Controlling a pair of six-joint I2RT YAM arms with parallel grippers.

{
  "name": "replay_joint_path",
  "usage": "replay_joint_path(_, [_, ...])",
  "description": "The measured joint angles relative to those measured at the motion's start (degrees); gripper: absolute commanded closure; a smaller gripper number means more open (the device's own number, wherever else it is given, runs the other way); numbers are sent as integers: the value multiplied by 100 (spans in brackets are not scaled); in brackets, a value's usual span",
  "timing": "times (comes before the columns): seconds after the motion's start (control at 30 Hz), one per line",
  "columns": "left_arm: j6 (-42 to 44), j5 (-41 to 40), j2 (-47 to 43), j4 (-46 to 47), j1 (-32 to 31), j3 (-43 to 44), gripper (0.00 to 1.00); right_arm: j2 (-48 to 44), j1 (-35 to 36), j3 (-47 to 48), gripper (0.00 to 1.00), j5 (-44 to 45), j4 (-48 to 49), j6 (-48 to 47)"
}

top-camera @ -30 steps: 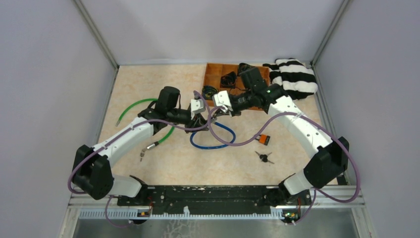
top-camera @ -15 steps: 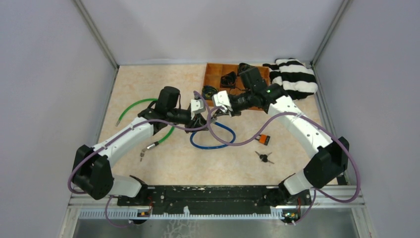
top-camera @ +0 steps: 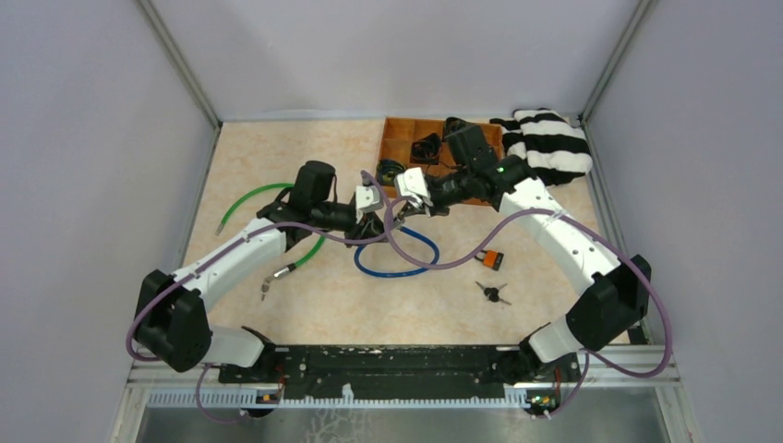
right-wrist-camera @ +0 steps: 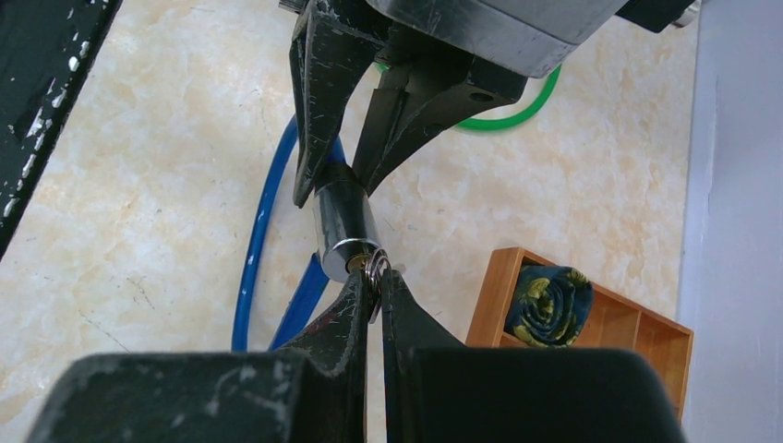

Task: Lock with the key
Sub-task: Lock the lock.

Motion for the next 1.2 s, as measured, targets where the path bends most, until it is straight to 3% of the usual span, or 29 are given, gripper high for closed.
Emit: replay_joint_path(1.2, [179,-90,-142,155,-28,-52,100,4,48,446,100,415,-439,210])
